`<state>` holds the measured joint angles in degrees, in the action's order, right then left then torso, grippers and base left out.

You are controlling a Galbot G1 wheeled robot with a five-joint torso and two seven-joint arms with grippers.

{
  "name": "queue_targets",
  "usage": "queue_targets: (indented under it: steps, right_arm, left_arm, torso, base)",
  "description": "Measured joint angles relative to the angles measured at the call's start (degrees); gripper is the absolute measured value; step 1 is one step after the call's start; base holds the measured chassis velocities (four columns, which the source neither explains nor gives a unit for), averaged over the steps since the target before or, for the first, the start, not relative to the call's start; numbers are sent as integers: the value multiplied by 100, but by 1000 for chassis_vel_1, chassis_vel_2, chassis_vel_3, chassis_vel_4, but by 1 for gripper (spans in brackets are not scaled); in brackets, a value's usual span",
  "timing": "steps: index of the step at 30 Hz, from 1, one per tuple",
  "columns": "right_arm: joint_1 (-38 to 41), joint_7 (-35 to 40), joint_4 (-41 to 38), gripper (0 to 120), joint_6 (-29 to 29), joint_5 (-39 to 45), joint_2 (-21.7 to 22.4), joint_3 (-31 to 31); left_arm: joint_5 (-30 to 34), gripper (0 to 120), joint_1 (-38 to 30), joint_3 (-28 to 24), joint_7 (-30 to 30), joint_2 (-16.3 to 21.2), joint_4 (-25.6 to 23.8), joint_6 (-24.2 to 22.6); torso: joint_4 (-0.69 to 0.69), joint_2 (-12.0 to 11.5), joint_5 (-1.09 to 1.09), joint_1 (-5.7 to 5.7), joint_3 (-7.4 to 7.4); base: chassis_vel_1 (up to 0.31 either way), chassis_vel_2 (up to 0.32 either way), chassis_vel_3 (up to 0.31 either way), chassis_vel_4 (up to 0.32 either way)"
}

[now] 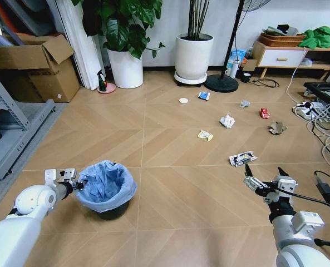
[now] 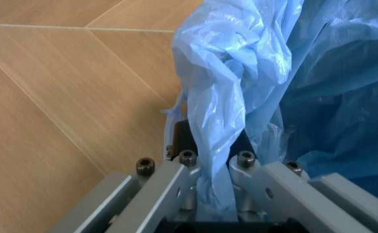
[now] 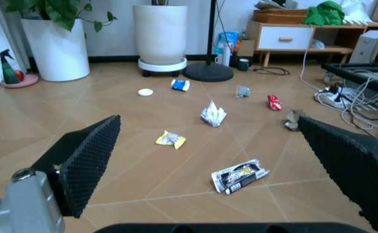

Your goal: Pick up the trash bin and place the garbage on the floor into it.

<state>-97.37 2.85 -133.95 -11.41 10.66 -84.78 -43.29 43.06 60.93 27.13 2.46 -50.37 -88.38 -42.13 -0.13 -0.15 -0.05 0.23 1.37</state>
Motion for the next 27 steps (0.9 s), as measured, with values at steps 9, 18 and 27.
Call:
queue_targets:
  steps: [9, 18, 27]
  right_arm:
    - [37, 90, -36, 100, -31, 154, 87, -91]
    - [83, 131, -80, 100, -78, 265, 99, -161]
    - [138, 149, -204, 100, -304, 347, 151, -192]
  left_arm:
    - [127, 0, 284, 276, -411, -146, -387, 51]
    - [160, 0, 899, 885, -805, -232, -1413, 14]
    - [136, 0, 2089, 1301, -1563, -608, -2896, 2]
  torso:
    - [0, 0, -1, 0, 0]
    - [0, 0, 1, -1, 0]
    - [1, 0, 0, -1, -1]
  base:
    - [0, 0, 0, 0]
    - [0, 0, 0, 0]
    - [0, 0, 0, 0]
